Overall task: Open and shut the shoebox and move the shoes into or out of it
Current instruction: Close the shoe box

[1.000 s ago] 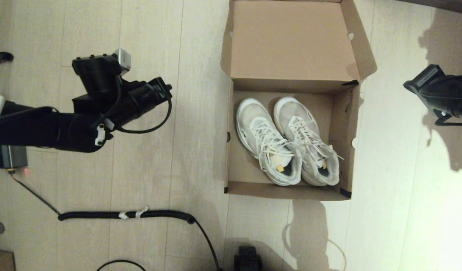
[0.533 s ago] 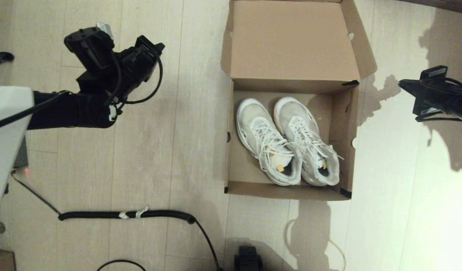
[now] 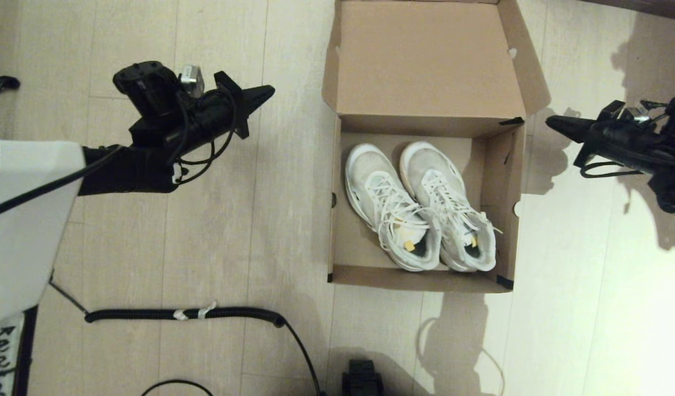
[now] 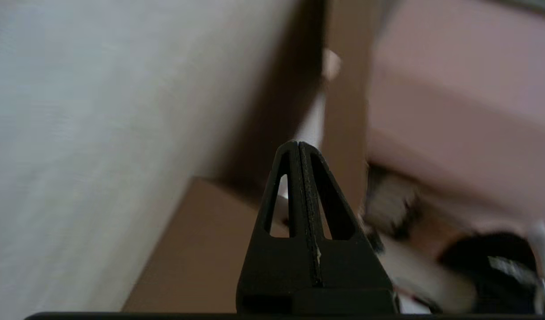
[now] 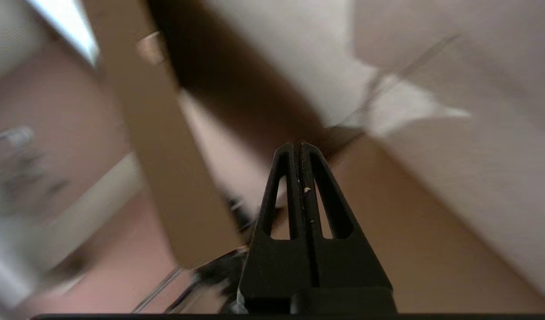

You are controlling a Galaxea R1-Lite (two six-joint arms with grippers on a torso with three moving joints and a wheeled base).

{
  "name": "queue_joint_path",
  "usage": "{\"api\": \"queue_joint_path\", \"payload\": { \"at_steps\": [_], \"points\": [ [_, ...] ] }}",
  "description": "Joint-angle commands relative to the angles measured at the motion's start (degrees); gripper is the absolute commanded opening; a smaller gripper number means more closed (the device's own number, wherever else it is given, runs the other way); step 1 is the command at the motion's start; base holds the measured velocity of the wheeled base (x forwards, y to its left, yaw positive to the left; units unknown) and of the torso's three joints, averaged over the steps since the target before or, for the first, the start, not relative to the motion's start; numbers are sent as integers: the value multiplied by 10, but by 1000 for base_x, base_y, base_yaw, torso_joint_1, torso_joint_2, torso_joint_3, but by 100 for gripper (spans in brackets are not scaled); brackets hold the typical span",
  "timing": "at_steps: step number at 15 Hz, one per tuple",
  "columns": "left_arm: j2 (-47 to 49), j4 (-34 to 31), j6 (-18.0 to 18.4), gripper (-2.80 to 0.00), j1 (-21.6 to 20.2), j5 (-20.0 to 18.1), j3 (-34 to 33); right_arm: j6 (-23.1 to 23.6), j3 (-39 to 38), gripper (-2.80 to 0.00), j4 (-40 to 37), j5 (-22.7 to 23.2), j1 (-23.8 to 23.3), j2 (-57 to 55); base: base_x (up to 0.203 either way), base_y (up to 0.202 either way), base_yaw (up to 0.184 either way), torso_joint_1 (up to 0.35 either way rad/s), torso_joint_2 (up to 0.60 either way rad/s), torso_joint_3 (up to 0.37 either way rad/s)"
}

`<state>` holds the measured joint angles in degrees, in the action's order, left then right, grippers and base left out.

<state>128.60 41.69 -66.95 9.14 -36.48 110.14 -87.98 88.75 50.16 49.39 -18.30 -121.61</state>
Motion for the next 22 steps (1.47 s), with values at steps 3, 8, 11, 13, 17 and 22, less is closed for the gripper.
{"api": "queue_joint_path", "payload": {
  "at_steps": [3,8,11,13,17,22],
  "points": [
    [50,83,0,-280,28,-29,4,-190,6,-280,212,19,5,-65,0,0,0,0,0,0],
    [77,107,53,-280,66,-31,3,-194,58,-280,226,33,40,-111,0,0,0,0,0,0],
    [88,113,80,-280,75,-32,3,-174,95,-280,224,33,63,-137,0,0,0,0,0,0],
    [90,116,87,-280,75,-32,2,-167,128,-280,220,34,70,-155,0,0,0,0,0,0],
    [91,114,87,-280,75,-32,3,-154,183,-280,195,37,80,-179,0,0,0,0,0,0],
    [68,110,87,-280,68,-30,-18,-156,169,-280,197,43,98,-171,0,0,0,0,0,0]
  ]
}}
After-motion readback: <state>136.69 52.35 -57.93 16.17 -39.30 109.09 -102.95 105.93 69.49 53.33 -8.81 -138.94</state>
